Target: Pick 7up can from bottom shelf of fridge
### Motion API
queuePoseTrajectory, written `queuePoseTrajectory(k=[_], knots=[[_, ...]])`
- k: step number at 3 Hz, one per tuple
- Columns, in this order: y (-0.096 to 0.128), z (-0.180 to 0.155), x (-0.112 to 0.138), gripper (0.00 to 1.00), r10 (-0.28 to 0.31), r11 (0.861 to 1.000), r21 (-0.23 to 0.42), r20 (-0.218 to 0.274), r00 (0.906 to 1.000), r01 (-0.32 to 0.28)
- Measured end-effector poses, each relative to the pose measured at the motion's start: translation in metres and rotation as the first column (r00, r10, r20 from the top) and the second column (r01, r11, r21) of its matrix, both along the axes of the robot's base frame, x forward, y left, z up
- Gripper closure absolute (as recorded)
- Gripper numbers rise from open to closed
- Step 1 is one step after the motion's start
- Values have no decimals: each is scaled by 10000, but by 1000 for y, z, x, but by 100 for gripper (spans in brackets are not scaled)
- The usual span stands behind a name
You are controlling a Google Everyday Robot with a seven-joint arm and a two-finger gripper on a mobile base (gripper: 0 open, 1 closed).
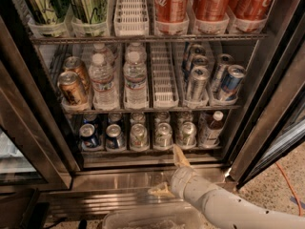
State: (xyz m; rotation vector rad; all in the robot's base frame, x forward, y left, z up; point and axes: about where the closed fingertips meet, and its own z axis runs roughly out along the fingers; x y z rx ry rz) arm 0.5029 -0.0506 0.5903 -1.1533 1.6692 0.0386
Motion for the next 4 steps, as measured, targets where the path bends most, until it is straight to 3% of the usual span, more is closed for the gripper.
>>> queuePoseTrajectory(k=[1,2,3,4], knots=[[3,2,9,0,-412,9977,552,517,9978,383],[14,6,20,0,-886,9861,1499,1094,9900,717],[20,9,25,0,-1598,9660,2265,1453,9764,1244],[11,16,35,0,-2527,9344,3021,1892,9489,1886]])
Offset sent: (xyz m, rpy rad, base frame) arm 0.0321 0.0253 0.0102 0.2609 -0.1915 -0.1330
